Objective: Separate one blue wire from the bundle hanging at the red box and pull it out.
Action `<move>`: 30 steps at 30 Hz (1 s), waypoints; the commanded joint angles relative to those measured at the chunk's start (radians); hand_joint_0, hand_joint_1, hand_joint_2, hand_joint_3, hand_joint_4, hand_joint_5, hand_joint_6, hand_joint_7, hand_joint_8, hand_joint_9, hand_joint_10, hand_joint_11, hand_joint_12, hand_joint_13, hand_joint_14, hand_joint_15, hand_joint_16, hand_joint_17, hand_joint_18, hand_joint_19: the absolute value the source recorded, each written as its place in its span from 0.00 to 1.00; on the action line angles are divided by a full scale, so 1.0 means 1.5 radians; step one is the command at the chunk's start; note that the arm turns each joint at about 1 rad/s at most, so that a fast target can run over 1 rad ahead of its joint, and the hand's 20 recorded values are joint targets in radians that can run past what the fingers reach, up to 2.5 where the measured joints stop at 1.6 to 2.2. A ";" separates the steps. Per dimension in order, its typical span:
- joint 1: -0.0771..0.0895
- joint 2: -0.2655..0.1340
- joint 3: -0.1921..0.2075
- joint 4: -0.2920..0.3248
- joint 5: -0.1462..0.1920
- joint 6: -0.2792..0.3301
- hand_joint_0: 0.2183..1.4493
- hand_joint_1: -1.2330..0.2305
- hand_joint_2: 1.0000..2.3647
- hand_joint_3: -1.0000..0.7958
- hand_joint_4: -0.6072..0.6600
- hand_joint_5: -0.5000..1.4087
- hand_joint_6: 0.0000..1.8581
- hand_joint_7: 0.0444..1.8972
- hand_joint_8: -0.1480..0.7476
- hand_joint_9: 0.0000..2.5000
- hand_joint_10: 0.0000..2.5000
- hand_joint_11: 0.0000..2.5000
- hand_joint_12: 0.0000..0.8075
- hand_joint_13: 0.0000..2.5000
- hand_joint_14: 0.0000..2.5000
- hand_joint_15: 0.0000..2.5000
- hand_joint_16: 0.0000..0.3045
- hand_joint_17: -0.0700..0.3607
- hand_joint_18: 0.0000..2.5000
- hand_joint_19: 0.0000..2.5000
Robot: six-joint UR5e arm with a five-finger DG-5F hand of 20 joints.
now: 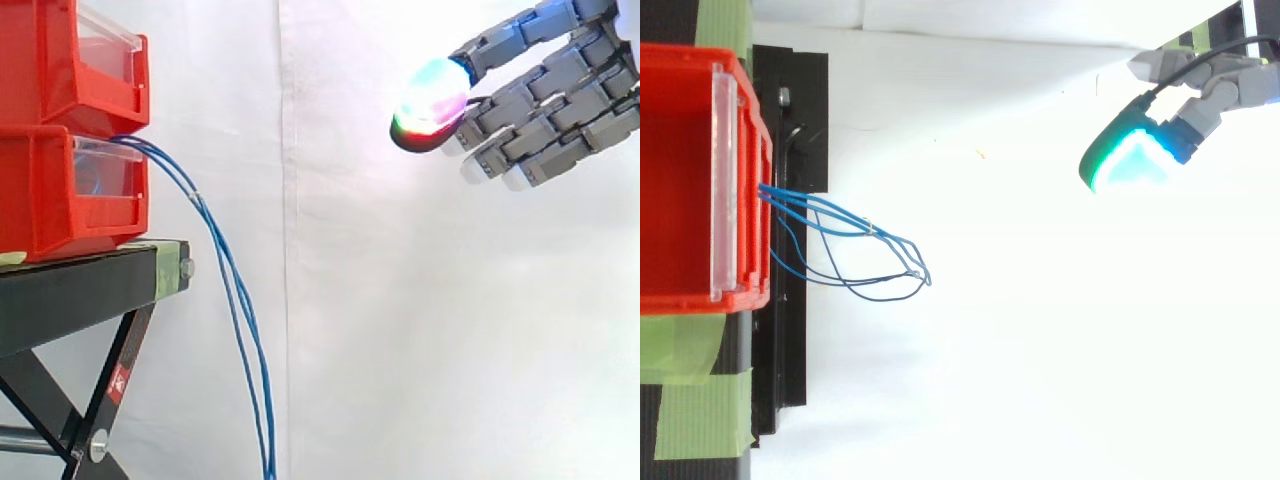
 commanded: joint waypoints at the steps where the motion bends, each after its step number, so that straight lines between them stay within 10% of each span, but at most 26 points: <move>1: -0.003 0.000 0.000 0.001 -0.001 -0.021 0.20 0.53 0.00 0.28 0.55 0.11 0.27 0.35 0.37 0.00 0.00 0.00 0.38 0.00 0.00 0.03 0.19 0.47 0.00 0.00; 15: -0.001 0.001 -0.010 -0.014 -0.001 -0.065 0.21 0.49 0.00 0.28 0.58 0.12 0.27 0.36 0.39 0.00 0.00 0.00 0.39 0.00 0.00 0.03 0.19 0.47 0.00 0.00; 24: 0.002 0.001 -0.098 0.150 0.008 -0.088 0.21 0.48 0.00 0.28 0.59 0.12 0.27 0.36 0.39 0.00 0.00 0.00 0.38 0.00 0.00 0.03 0.19 0.47 0.00 0.01; 30: 0.003 -0.016 -0.124 0.258 0.058 -0.119 0.21 0.48 0.00 0.28 0.60 0.12 0.27 0.37 0.40 0.00 0.00 0.00 0.39 0.00 0.00 0.03 0.19 0.47 0.00 0.01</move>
